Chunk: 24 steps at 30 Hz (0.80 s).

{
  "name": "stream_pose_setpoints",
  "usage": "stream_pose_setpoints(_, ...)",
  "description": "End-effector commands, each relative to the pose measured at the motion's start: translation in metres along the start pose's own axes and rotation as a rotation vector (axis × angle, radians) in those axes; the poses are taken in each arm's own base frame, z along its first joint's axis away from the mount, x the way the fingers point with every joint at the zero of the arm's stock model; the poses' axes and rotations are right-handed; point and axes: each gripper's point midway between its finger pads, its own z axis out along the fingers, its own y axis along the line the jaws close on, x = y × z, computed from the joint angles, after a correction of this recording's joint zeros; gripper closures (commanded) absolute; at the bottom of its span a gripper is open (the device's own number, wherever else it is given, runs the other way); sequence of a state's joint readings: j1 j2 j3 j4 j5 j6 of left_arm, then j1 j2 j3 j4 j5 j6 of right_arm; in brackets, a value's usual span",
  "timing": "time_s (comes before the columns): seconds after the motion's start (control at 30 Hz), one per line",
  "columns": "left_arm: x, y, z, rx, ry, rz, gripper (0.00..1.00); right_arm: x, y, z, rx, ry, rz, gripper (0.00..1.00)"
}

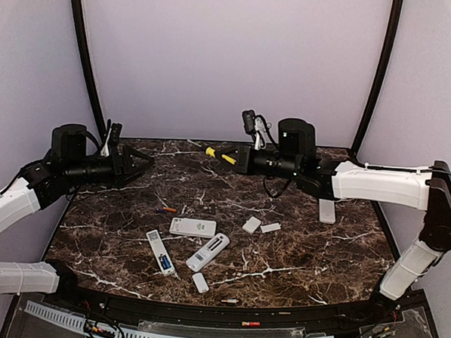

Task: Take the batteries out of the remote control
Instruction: Adjust the remote control without the battery cover at the center of the board.

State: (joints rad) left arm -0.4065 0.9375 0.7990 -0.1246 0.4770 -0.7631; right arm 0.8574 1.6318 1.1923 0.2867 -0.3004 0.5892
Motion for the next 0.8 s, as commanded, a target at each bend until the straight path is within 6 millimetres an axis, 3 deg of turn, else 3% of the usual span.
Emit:
stream_pose_setpoints(0.0,0.020,0.032,-0.005,-0.130,0.044,-0.070,0.27,-0.016,0.005,-0.018,0.036,-0.058,-0.036,1.00)
stream_pose_setpoints(0.13,0.031,0.042,0.003,-0.133,0.079,-0.121,0.26,-0.011,0.000,-0.027,0.073,-0.051,-0.032,1.00)
stream_pose_setpoints(0.33,0.072,0.087,0.014,-0.286,0.205,-0.195,0.25,0.000,0.004,-0.046,0.114,-0.005,-0.065,1.00)
stream_pose_setpoints(0.47,0.097,0.112,0.018,-0.339,0.251,-0.247,0.25,0.033,0.000,-0.047,0.175,0.101,-0.094,1.00)
stream_pose_setpoints(0.63,0.120,0.120,0.029,-0.309,0.306,-0.316,0.24,0.078,-0.007,-0.038,0.219,0.235,-0.090,1.00)
stream_pose_setpoints(0.77,0.135,0.133,0.029,-0.364,0.347,-0.325,0.24,0.101,0.001,-0.029,0.186,0.302,-0.067,1.00)
